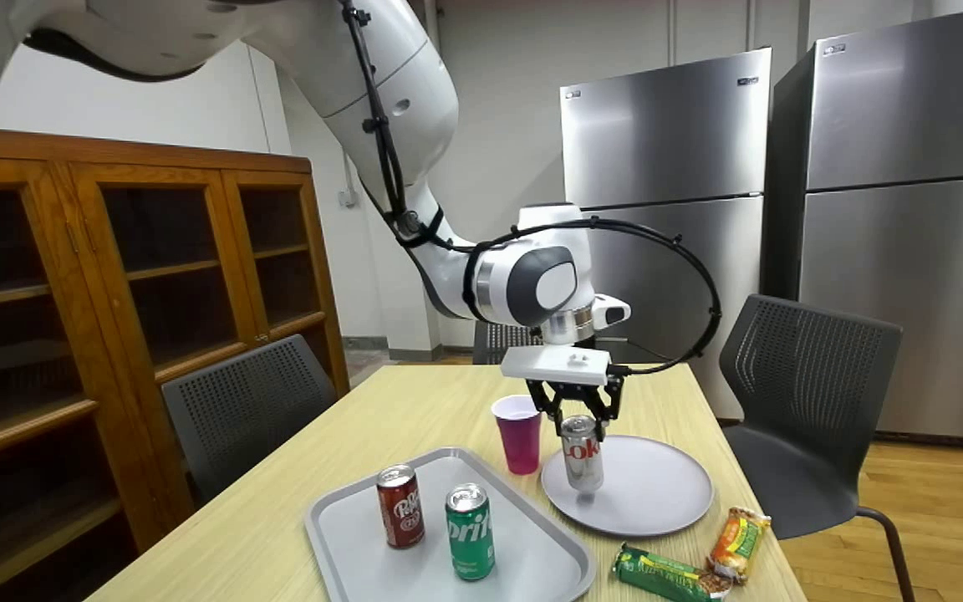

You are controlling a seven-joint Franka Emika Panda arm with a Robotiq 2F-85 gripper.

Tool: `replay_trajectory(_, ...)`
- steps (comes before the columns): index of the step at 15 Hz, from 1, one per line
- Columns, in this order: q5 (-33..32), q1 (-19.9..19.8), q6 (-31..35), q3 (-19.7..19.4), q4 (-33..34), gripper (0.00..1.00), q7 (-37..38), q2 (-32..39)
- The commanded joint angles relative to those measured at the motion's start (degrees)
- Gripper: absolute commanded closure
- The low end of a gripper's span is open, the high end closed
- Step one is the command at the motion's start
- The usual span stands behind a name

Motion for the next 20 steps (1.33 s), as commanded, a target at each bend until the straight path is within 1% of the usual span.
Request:
replay_trajectory(1, -0.6, -0.8, -6.0, -0.7, 4.5, 0.62, 2.0, 0.2)
replay_trajectory(6, -0.1, -1.6, -9.4, -1.5, 8.1, 0.62, 2.6, 1.5)
replay_trajectory(14, -0.1, -2.6, -8.9, -2.0, 13.2, 0.62, 4.8, 7.3)
replay_trajectory(20, -0.1, -3.6, -9.2, -2.1, 15.6, 0.62, 5.6, 9.3)
